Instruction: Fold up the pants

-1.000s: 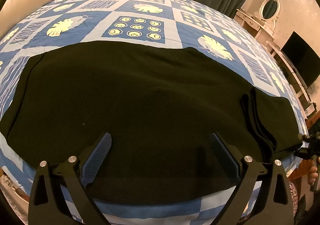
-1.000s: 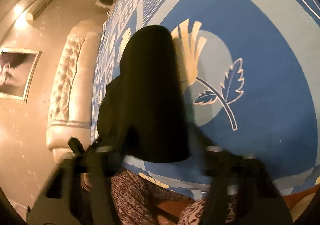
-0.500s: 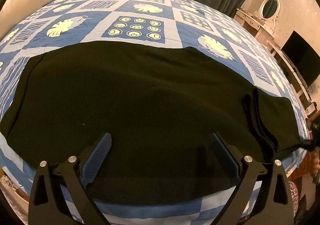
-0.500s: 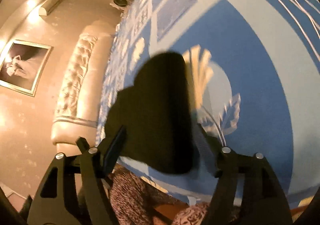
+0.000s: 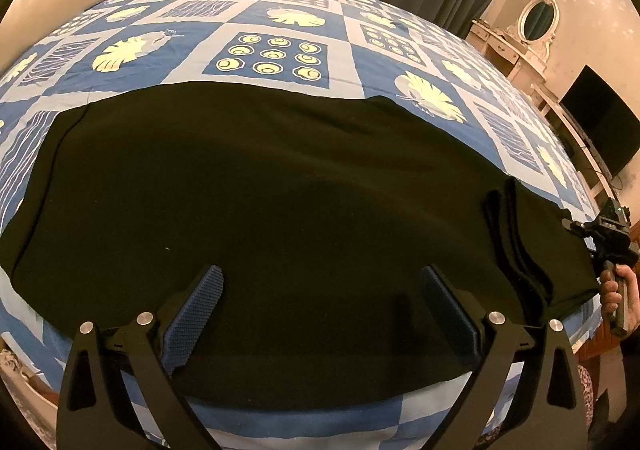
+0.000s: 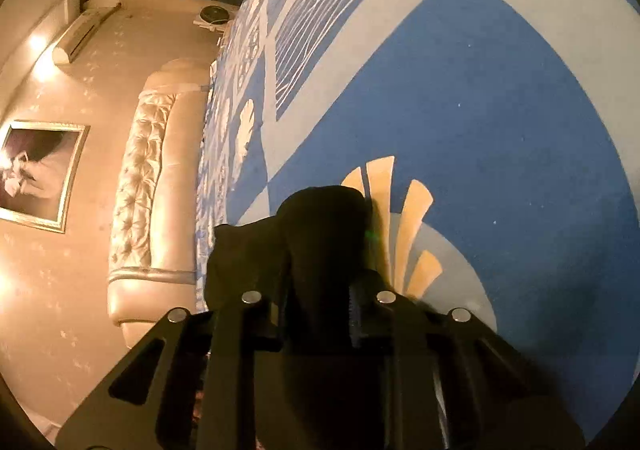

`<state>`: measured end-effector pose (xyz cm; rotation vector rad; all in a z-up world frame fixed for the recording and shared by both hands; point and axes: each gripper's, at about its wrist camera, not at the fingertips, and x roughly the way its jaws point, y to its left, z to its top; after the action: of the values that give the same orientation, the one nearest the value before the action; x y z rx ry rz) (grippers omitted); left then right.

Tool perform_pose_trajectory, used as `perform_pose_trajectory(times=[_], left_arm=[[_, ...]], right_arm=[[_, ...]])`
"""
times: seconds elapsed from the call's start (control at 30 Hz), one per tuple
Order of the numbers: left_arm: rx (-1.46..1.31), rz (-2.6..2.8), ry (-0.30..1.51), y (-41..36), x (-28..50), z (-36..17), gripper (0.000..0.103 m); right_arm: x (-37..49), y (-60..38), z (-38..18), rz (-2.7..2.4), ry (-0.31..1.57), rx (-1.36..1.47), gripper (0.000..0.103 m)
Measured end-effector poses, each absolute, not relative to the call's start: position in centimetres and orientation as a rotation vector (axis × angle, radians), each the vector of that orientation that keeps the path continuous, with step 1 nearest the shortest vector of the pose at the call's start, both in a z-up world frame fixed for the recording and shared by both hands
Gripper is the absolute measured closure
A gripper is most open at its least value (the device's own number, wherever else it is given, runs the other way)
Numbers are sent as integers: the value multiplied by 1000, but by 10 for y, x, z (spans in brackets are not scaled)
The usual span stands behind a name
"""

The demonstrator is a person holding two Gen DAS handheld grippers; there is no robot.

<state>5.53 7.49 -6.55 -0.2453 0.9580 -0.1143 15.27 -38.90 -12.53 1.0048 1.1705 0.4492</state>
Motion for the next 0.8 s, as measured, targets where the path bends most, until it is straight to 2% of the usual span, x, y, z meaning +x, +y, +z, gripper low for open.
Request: perform_pose_trajectory(times=[0.1, 0.13, 0.2, 0.33, 0.43, 0.53, 0.8], left_arm=[[-258, -120, 953, 76, 55, -65, 5], [-268, -124, 949, 77, 54, -64, 5], [-314, -143, 946, 83, 53, -62, 5], [-467, -156, 965, 112, 55, -45, 5], [-615, -156, 897, 163, 53, -22, 5], [-630, -124, 856, 209, 51, -11, 5], [-745, -135, 983, 323, 69, -57, 5]], right_arm=[[150, -388, -118, 444, 1154, 993, 69], [147, -389, -115, 443, 1146, 993, 57], [141, -389, -101, 421, 1110, 955, 40], [121, -384, -68, 413, 1076, 856, 33], [104, -384, -51, 426, 1041, 833, 32], [92, -386, -41, 442, 1008, 868, 31], [91, -358, -29, 492, 1009, 847, 30]])
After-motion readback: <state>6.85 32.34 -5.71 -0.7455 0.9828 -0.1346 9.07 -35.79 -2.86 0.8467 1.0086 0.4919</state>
